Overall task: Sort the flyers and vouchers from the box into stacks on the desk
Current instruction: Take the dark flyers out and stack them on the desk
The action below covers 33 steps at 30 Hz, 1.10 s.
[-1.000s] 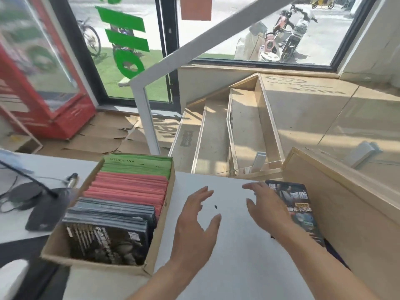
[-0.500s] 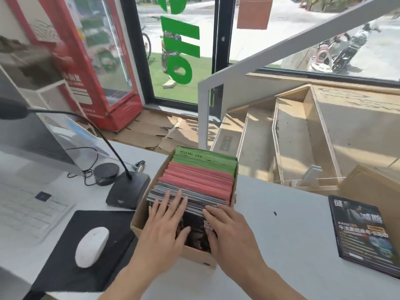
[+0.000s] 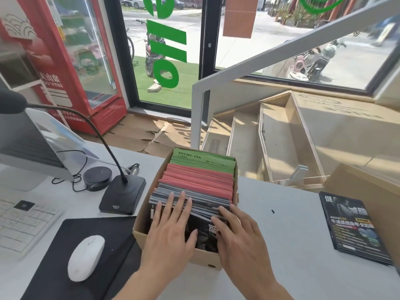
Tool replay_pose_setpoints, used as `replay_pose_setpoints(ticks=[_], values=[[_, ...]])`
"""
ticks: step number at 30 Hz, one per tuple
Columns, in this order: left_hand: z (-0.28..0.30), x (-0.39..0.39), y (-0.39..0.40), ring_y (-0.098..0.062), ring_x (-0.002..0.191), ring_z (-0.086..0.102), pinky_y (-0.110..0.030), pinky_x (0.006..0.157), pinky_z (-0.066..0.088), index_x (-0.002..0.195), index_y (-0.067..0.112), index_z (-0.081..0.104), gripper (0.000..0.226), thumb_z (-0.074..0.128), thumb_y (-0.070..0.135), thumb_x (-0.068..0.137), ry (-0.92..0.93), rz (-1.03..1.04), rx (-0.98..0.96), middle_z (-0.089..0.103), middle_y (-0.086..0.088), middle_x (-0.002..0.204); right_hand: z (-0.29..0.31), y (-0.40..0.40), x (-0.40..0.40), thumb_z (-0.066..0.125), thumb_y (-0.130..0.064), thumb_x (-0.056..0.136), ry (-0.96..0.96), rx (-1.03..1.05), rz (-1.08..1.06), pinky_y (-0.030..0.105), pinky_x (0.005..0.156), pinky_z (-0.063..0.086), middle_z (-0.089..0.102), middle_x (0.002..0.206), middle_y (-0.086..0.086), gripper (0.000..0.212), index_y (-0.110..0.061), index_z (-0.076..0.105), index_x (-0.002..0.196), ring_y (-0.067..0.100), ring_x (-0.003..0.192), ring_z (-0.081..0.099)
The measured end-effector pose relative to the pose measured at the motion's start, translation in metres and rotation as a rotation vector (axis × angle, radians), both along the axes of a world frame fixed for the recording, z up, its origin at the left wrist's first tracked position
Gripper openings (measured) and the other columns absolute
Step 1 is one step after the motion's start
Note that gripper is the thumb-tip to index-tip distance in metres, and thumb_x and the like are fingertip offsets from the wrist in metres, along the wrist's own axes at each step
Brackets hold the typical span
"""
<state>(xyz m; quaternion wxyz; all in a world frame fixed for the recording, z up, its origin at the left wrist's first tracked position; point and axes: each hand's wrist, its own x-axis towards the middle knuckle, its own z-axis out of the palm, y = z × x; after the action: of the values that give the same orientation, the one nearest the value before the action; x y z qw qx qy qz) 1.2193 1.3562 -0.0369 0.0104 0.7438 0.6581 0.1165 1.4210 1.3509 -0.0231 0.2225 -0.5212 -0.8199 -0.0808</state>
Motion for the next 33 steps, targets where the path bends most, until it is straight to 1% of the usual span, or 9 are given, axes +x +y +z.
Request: replay_pose_setpoints(ticks=[7, 13, 16, 20, 24, 27, 28, 30, 33], values=[[-0.002, -0.001, -0.001, -0.022, 0.155, 0.013, -0.044, 0.122, 0.006, 0.158, 0.023, 0.027, 0.075, 0.038, 0.057, 0.093, 0.011, -0.014, 0.044, 0.020, 0.002, 0.167, 0.001, -0.005, -0.003, 0.084, -0.013, 0.074, 0.035, 0.008, 0.034, 0.033, 0.096, 0.043, 0.070, 0.113, -0.008, 0.043, -0.022, 0.073, 0.115, 0.020, 0.110, 0.063], [-0.003, -0.001, -0.002, -0.021, 0.156, 0.011, -0.044, 0.122, 0.006, 0.158, 0.022, 0.026, 0.074, 0.038, 0.056, 0.094, -0.040, -0.022, 0.082, 0.019, 0.002, 0.167, -0.002, -0.008, -0.002, 0.053, -0.023, 0.091, -0.070, 0.160, 0.001, 0.040, 0.098, 0.043, 0.069, 0.127, -0.003, 0.034, -0.024, 0.074, 0.117, 0.025, 0.117, 0.062], [-0.003, -0.001, -0.004, -0.021, 0.155, 0.015, -0.043, 0.123, 0.007, 0.155, 0.022, 0.034, 0.070, 0.041, 0.053, 0.093, -0.105, -0.039, 0.121, 0.024, 0.002, 0.165, 0.001, -0.008, -0.005, 0.062, -0.017, 0.084, -0.019, 0.184, 0.001, 0.038, 0.094, 0.043, 0.070, 0.119, -0.004, 0.029, -0.025, 0.075, 0.109, 0.025, 0.111, 0.063], [-0.004, -0.002, -0.004, -0.019, 0.154, 0.020, -0.041, 0.124, 0.008, 0.145, 0.024, 0.054, 0.060, 0.050, 0.048, 0.090, -0.208, -0.064, 0.159, 0.035, 0.005, 0.160, 0.008, -0.008, -0.011, 0.080, -0.007, 0.066, 0.117, 0.008, 0.036, 0.025, 0.081, 0.043, 0.071, 0.095, -0.016, 0.043, -0.029, 0.070, 0.102, 0.011, 0.087, 0.064], [0.014, -0.009, -0.001, -0.019, 0.154, 0.018, -0.046, 0.124, 0.010, 0.128, 0.028, 0.067, 0.047, 0.076, 0.041, 0.084, -0.297, -0.153, 0.208, 0.040, 0.006, 0.158, 0.030, -0.005, -0.011, 0.063, -0.008, 0.078, 0.369, -0.193, 0.036, 0.018, 0.077, 0.053, 0.067, 0.103, -0.027, 0.046, -0.042, 0.059, 0.109, 0.001, 0.092, 0.062], [0.062, -0.019, 0.003, -0.007, 0.128, 0.055, -0.038, 0.111, 0.040, 0.103, 0.032, 0.071, 0.022, 0.069, 0.045, 0.086, -0.302, -0.261, 0.248, 0.067, 0.015, 0.127, 0.063, -0.001, -0.009, 0.061, -0.001, 0.090, 0.607, -0.264, 0.100, 0.014, 0.071, 0.051, 0.065, 0.103, -0.026, 0.052, -0.048, 0.055, 0.109, 0.002, 0.094, 0.063], [0.083, -0.021, 0.005, 0.001, 0.104, 0.064, -0.032, 0.094, 0.052, 0.097, 0.034, 0.068, 0.017, 0.068, 0.047, 0.087, -0.287, -0.269, 0.234, 0.071, 0.021, 0.107, 0.076, 0.000, -0.008, 0.063, 0.001, 0.092, 0.683, -0.281, 0.119, 0.012, 0.068, 0.049, 0.066, 0.102, -0.023, 0.055, -0.050, 0.053, 0.109, 0.005, 0.093, 0.064], [0.118, -0.023, 0.008, 0.003, 0.066, 0.060, -0.019, 0.065, 0.049, 0.087, 0.038, 0.058, 0.015, 0.069, 0.047, 0.089, -0.281, -0.269, 0.166, 0.069, 0.026, 0.080, 0.102, 0.003, -0.006, 0.068, 0.000, 0.090, 0.821, -0.280, 0.150, 0.012, 0.071, 0.048, 0.069, 0.096, -0.016, 0.055, -0.049, 0.054, 0.111, 0.010, 0.091, 0.066], [0.145, -0.010, 0.012, -0.007, 0.072, 0.065, -0.030, 0.066, 0.053, 0.087, 0.030, 0.059, 0.013, 0.067, 0.037, 0.095, -0.625, -0.264, 0.034, 0.071, 0.018, 0.084, 0.129, 0.015, 0.009, 0.076, -0.009, 0.086, 0.991, -0.327, 0.130, 0.017, 0.076, 0.052, 0.073, 0.091, -0.013, 0.049, -0.044, 0.059, 0.114, 0.014, 0.090, 0.068]])
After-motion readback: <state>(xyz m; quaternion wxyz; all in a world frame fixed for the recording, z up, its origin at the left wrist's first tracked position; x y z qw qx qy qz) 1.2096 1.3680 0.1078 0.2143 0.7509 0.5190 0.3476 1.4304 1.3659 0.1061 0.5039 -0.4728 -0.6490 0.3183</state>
